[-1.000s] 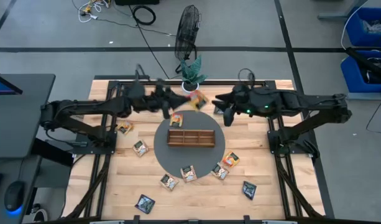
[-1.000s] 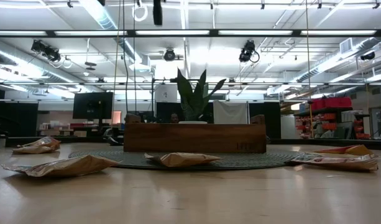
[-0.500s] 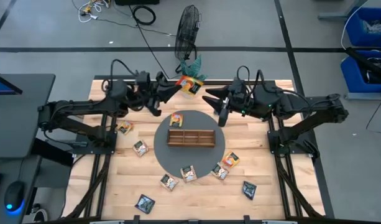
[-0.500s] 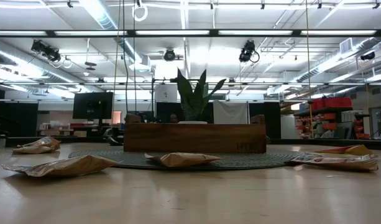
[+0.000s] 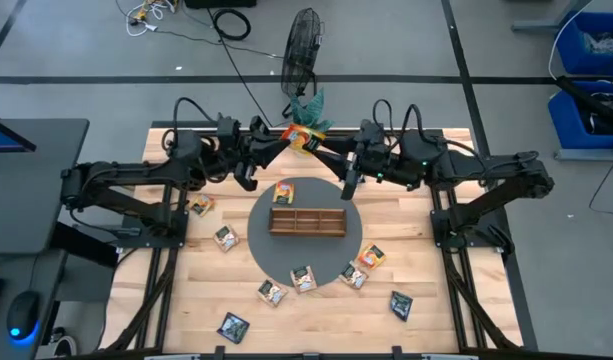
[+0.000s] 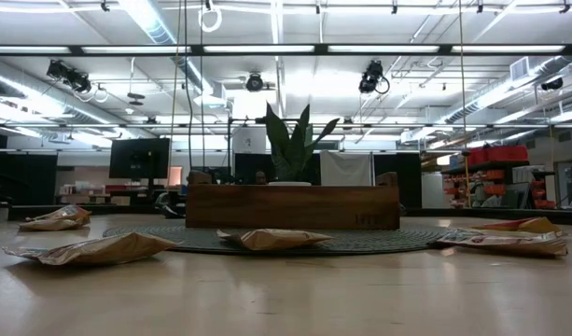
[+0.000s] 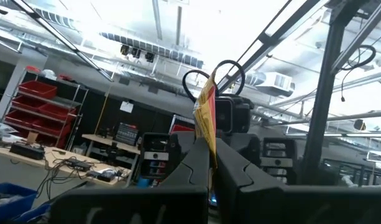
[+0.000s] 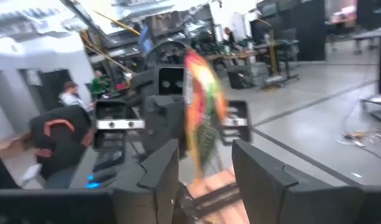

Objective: Pick & Place Tea
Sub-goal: Put the yellow tea bag into the right section of the wooden organizer

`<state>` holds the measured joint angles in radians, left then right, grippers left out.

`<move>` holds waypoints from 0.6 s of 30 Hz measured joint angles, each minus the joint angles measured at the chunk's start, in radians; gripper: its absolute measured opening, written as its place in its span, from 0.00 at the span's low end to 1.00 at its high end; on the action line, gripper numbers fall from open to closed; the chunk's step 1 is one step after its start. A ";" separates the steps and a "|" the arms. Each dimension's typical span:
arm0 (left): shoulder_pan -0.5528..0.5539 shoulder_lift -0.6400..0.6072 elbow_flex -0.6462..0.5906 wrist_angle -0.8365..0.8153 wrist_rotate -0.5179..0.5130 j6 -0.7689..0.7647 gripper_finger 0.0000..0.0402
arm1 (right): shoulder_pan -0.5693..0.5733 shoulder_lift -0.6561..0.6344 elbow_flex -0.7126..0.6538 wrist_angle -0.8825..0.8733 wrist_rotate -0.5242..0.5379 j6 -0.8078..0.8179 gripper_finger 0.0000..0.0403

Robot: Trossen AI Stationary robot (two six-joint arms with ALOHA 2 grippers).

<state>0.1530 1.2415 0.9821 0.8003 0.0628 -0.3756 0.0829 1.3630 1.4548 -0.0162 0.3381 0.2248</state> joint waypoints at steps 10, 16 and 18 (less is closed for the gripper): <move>0.001 0.000 0.000 -0.001 0.000 0.002 0.01 | -0.005 0.004 0.000 0.031 -0.016 -0.009 0.23; 0.001 0.000 0.000 -0.003 -0.003 0.001 0.02 | -0.006 0.004 0.000 0.024 -0.016 -0.028 0.02; 0.001 0.001 0.000 -0.005 -0.003 -0.001 0.02 | -0.006 0.004 0.000 0.023 -0.016 -0.019 0.02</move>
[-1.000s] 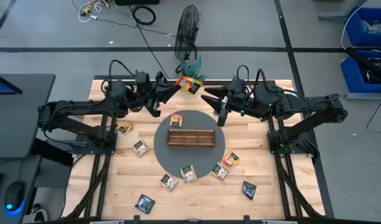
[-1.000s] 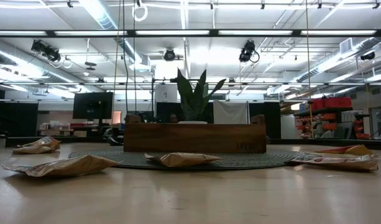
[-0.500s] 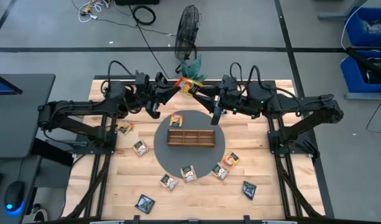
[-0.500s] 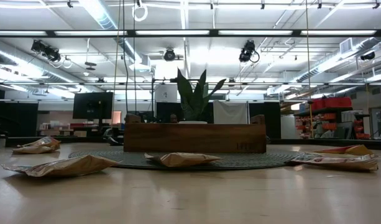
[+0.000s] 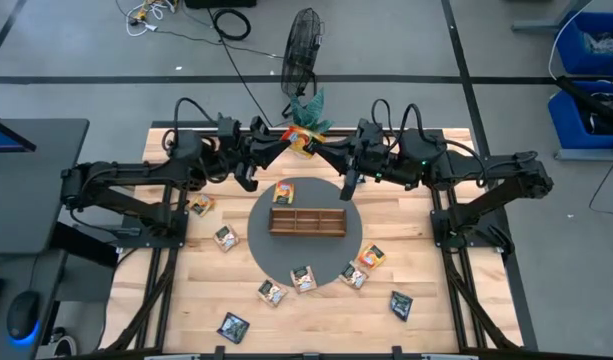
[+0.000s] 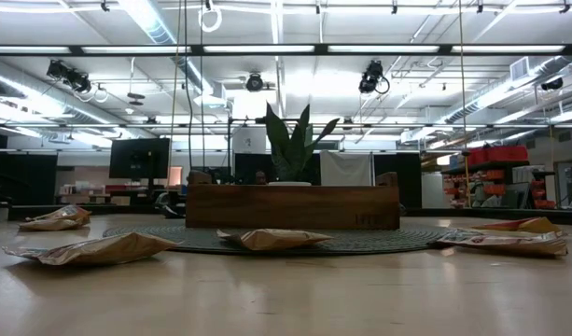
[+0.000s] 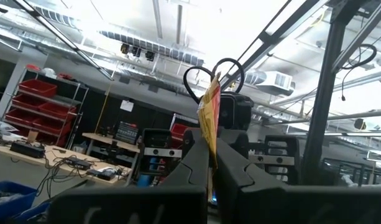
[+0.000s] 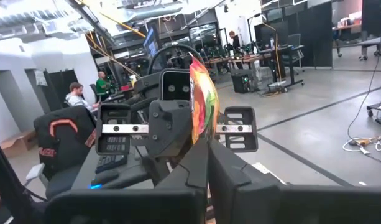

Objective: Pick & Place Tea
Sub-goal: Put the yellow tea bag into the right section of the wooden organizer

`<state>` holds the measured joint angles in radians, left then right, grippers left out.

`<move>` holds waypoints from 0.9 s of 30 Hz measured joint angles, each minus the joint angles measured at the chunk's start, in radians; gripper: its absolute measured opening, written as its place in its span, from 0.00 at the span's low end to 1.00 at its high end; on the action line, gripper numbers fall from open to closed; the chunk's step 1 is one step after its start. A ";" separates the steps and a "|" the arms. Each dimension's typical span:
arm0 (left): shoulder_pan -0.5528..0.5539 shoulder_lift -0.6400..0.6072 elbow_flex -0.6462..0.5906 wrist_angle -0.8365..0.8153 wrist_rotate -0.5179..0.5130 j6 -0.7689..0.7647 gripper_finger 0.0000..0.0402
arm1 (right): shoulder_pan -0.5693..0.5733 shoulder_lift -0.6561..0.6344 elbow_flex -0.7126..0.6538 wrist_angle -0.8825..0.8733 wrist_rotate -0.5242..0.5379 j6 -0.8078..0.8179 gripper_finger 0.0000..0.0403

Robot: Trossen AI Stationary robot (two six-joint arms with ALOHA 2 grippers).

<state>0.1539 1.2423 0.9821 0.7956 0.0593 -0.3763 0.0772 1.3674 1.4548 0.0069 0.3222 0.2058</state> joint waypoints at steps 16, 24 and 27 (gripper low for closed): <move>0.000 -0.025 0.000 -0.199 0.030 0.127 0.33 | -0.006 -0.104 0.001 -0.322 0.000 0.020 0.00; 0.001 -0.099 0.001 -0.523 0.030 0.159 0.41 | -0.038 -0.121 0.001 -0.609 -0.068 0.154 0.00; 0.006 -0.127 0.004 -0.586 0.032 0.164 0.41 | -0.053 -0.110 0.001 -0.670 -0.120 0.180 0.00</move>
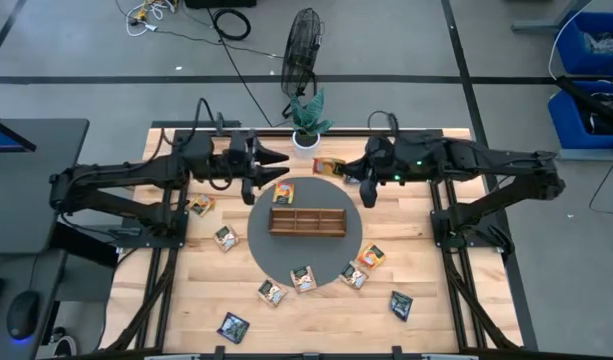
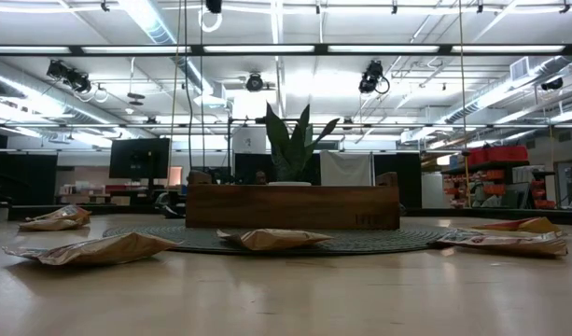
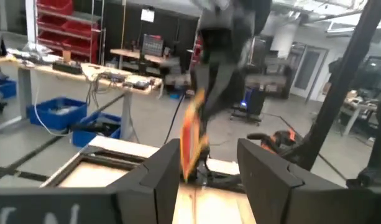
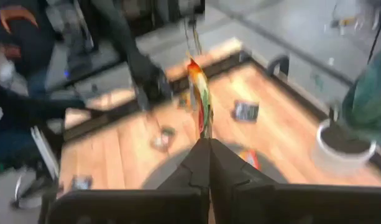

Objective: Pick & Place Tea
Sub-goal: Put the yellow tea bag into the right section of the wooden organizer

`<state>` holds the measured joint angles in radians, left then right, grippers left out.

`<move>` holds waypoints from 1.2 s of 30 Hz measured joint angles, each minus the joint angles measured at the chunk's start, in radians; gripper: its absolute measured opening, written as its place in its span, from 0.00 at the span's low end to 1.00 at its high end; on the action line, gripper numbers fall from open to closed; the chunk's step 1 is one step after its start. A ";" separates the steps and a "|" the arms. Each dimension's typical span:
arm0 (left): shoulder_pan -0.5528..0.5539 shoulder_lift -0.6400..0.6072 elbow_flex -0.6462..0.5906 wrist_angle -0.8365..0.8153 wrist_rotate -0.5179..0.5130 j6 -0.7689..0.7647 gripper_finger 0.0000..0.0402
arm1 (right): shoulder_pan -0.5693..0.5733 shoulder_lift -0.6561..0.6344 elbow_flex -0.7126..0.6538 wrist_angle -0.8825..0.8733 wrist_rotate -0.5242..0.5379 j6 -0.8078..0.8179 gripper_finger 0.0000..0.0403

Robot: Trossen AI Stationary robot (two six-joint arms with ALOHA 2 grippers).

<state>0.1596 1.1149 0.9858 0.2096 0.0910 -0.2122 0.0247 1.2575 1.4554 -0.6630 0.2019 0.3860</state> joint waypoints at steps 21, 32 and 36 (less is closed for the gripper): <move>0.018 -0.163 -0.003 -0.391 -0.020 -0.009 0.41 | -0.103 0.318 0.273 -0.571 -0.222 -0.152 0.00; 0.018 -0.163 -0.003 -0.426 -0.021 -0.010 0.41 | -0.109 0.601 0.497 -0.769 -0.219 -0.371 0.00; 0.018 -0.163 -0.003 -0.436 -0.021 -0.010 0.41 | -0.109 0.661 0.497 -0.792 -0.219 -0.405 0.00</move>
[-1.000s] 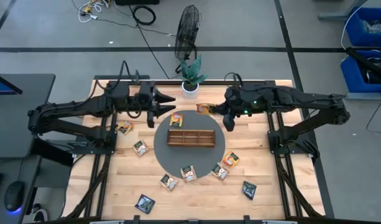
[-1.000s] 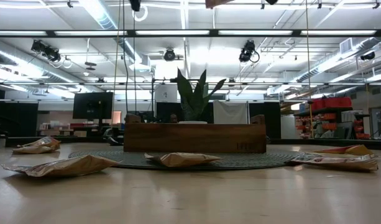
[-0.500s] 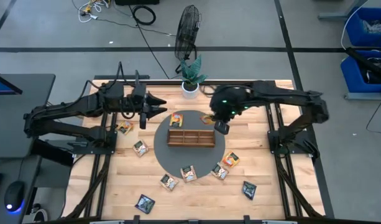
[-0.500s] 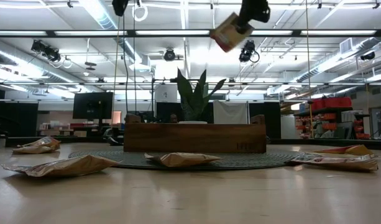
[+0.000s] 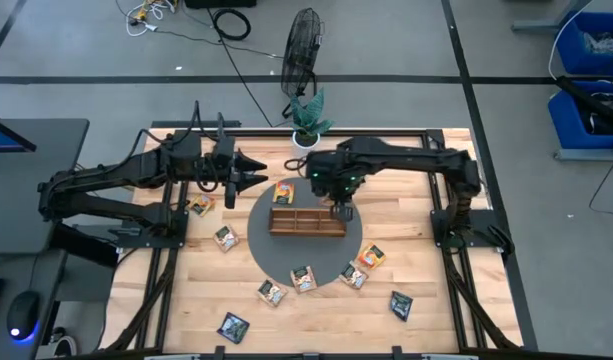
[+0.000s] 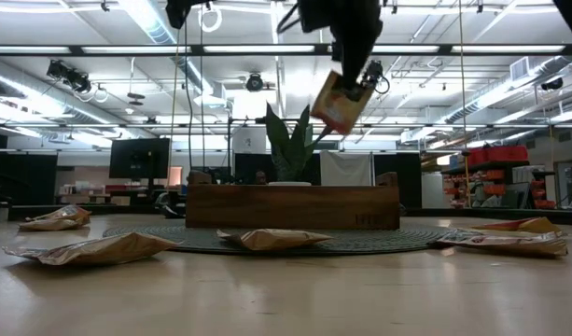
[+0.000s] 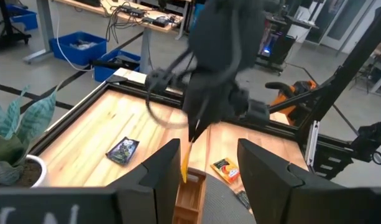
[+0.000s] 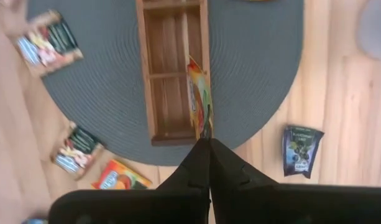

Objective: Pick & Place Tea
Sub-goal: Put the yellow tea bag into the right section of the wooden organizer

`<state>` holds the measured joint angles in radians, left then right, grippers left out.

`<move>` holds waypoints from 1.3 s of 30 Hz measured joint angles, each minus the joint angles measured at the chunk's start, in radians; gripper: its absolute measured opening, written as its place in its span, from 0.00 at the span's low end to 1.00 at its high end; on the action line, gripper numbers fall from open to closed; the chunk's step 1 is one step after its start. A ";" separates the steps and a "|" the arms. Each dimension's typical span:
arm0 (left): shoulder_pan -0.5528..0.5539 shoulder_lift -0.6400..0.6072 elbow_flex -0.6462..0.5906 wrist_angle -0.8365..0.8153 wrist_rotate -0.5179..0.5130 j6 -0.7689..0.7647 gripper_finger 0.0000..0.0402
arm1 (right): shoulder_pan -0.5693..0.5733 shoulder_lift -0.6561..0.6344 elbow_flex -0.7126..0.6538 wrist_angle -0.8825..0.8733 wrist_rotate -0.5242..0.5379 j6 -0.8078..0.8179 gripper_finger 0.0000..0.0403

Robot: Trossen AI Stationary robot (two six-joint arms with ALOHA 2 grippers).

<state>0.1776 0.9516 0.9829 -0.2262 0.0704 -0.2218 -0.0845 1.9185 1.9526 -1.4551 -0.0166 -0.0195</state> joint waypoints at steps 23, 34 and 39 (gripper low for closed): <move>0.000 0.000 0.000 -0.016 0.000 0.008 0.41 | 0.000 0.206 -0.004 -0.040 0.000 -0.073 0.00; 0.000 0.001 -0.001 -0.015 0.000 0.008 0.41 | 0.000 0.207 -0.124 0.035 0.000 -0.069 0.00; 0.000 0.001 -0.001 -0.015 0.000 0.005 0.41 | 0.000 0.206 -0.146 0.052 0.000 -0.068 0.00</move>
<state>0.1776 0.9525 0.9821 -0.2413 0.0705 -0.2165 -0.0844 2.1246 1.8061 -1.4032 -0.0162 -0.0879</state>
